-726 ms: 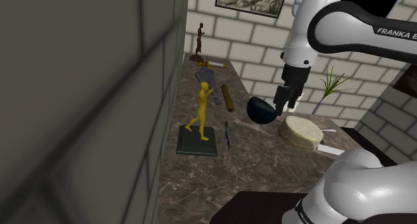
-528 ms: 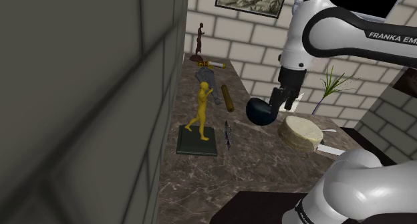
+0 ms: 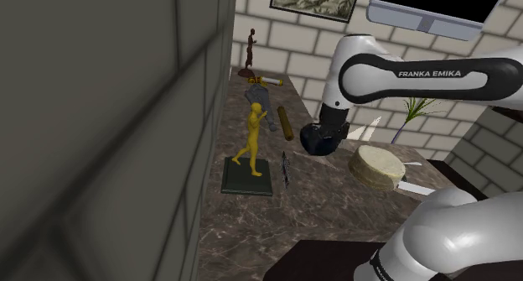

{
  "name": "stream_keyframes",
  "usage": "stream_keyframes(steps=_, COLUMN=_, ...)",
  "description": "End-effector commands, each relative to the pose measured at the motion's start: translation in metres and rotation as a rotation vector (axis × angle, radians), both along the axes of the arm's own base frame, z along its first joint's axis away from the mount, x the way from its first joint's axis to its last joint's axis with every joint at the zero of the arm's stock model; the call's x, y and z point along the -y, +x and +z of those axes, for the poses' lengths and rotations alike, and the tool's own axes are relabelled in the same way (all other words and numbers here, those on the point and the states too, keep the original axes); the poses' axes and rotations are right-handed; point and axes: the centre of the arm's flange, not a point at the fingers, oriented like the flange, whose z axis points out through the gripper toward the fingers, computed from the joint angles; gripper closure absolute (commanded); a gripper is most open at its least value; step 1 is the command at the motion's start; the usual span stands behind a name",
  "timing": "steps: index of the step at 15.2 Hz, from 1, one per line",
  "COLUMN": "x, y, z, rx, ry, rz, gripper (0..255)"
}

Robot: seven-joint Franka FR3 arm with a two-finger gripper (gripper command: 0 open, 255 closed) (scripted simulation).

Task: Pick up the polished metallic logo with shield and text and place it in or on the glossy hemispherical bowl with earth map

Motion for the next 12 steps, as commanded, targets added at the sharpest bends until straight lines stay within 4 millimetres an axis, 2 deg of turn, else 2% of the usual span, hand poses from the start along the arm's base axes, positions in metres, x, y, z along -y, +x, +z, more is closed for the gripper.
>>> stream_keyframes(steps=1, x=-0.001, y=0.017, z=-0.016, rx=0.022, ry=-0.003, rz=-0.066, gripper=0)
stream_keyframes(steps=10, x=0.011, y=0.091, z=-0.097, rx=0.103, ry=-0.022, rz=-0.347, gripper=0)
stream_keyframes(steps=12, x=0.012, y=0.093, z=-0.104, rx=0.105, ry=-0.022, rz=-0.354, gripper=0)
